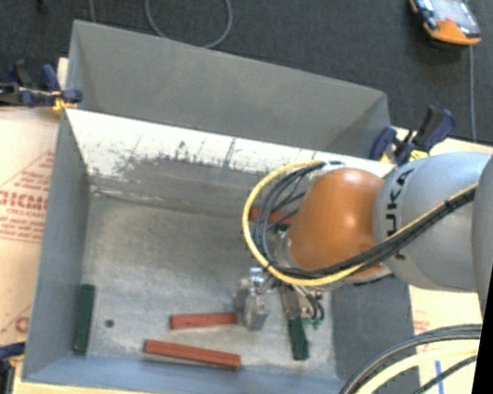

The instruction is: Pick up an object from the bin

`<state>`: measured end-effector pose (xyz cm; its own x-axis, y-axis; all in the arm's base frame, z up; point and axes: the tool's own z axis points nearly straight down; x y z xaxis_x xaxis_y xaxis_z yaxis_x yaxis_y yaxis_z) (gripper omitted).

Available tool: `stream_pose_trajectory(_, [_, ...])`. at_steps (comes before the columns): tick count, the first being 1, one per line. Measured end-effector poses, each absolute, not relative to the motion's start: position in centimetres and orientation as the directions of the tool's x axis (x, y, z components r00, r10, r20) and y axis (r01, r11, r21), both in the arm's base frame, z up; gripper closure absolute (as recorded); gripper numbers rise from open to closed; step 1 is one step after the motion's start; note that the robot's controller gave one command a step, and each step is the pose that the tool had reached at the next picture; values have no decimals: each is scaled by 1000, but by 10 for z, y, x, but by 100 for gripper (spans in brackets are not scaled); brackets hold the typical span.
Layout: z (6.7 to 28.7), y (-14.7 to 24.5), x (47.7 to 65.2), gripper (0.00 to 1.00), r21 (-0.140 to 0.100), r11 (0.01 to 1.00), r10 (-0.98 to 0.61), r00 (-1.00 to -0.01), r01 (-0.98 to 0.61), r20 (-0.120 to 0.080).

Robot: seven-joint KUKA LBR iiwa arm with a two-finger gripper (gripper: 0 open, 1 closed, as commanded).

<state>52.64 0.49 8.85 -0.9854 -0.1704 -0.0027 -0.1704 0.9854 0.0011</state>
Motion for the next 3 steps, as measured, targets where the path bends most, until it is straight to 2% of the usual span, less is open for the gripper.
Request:
stream_pose_trajectory(1, [71,-14,583,100,0,999,51,-999,51,-6])
stream_pose_trajectory(2, [71,-14,582,0,0,999,50,-999,50,-5])
stream_pose_trajectory(3, [71,-14,582,100,0,999,50,-999,50,-5])
